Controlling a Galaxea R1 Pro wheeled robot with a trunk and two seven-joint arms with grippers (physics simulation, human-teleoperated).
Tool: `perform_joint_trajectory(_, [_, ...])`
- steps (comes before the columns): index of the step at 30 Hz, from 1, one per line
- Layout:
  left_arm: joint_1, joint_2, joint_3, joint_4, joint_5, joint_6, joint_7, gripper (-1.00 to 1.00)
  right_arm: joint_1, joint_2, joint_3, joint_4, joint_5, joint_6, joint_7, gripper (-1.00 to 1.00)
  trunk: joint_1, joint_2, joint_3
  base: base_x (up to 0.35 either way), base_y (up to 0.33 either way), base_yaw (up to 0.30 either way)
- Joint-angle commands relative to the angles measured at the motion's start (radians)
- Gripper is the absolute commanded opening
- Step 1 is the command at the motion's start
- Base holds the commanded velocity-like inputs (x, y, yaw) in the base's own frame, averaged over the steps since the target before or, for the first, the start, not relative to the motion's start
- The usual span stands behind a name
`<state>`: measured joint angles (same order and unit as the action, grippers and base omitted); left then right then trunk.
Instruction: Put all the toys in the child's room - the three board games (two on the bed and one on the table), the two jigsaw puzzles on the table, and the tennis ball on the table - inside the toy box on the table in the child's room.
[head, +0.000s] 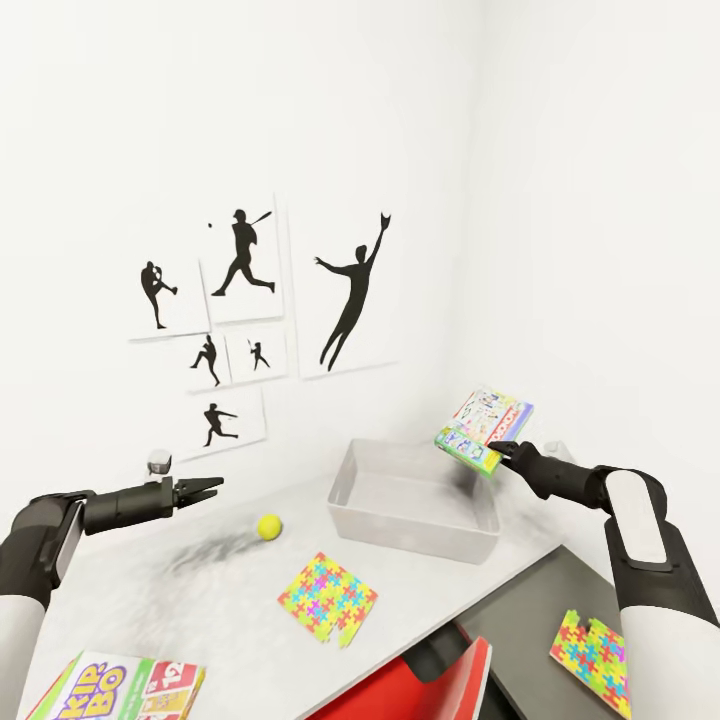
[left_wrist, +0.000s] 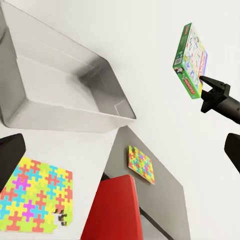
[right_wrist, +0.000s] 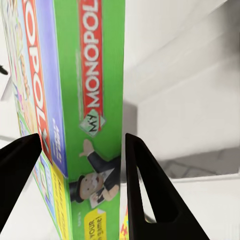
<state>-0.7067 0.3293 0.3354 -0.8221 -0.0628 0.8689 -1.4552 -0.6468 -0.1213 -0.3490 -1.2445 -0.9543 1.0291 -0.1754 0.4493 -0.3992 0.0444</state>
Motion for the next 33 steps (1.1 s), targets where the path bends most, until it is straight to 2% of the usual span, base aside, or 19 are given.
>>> perform_joint_trajectory(1, [-0.001, -0.001, 0.002, 0.0, -0.007, 0.01, -0.007, 1.0, -0.001, 0.0, -0.001, 0.0, -0.012, 0.003, -0.01, -1.0, 0.001, -0.001, 0.0, 0.108, 0.066, 0.0])
perform_joint_trajectory(16, [-0.001, 0.0, 0.001, 0.0, -0.008, 0.01, -0.007, 1.0, -0.001, 0.001, 0.0, 0.005, -0.012, -0.001, -0.01, -1.0, 0.001, -0.001, 0.0, 0.079, 0.006, 0.0])
perform_joint_trajectory(33, [0.0, 0.001, -0.001, 0.0, -0.006, 0.009, -0.007, 1.0, -0.001, 0.004, 0.001, 0.006, -0.012, 0.002, -0.012, -1.0, 0.001, -0.001, 0.0, 0.006, 0.0, 0.0])
